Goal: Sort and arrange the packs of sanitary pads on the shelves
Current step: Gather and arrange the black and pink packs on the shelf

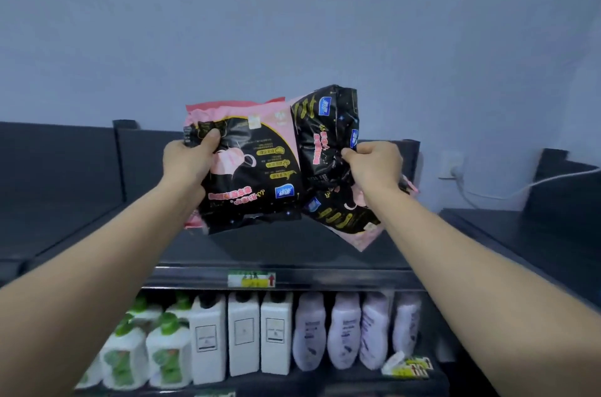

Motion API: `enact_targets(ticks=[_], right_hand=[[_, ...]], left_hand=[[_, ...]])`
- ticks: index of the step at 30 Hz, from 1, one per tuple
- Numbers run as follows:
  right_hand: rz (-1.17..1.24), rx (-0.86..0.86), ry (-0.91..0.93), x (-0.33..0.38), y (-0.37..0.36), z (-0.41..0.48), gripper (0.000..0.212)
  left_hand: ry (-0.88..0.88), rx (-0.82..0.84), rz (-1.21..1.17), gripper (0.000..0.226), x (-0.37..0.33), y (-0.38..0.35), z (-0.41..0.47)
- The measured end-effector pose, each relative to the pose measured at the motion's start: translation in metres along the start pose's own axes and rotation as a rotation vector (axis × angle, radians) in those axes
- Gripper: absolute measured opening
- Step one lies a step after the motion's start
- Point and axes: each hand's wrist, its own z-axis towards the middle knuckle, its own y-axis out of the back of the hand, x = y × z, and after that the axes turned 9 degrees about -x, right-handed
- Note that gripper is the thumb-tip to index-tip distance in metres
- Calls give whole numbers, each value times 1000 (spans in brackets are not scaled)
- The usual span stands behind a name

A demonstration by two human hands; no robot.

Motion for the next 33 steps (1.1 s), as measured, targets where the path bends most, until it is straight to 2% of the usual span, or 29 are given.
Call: enact_targets(ticks=[3, 13, 20, 24, 29, 33], right_hand=[[46, 108, 16, 8, -52, -8, 26], [118, 401, 64, 38, -199, -20, 20], [94, 558, 201, 60, -290, -32, 18], [20, 630, 317, 73, -337, -50, 30], [-83, 721, 500, 92, -396, -78, 26], [-145, 805, 570, 105, -446, -102, 27]], left_hand=[[-21, -83, 39, 24, 4, 33, 30], [-94, -319, 179, 24, 9, 115, 122], [-222, -438, 316, 23, 6, 165, 174], [-251, -472, 425, 23, 4, 200, 196], [-291, -454, 616, 20, -1, 246, 227], [-295, -381, 786, 17, -4, 290, 262]])
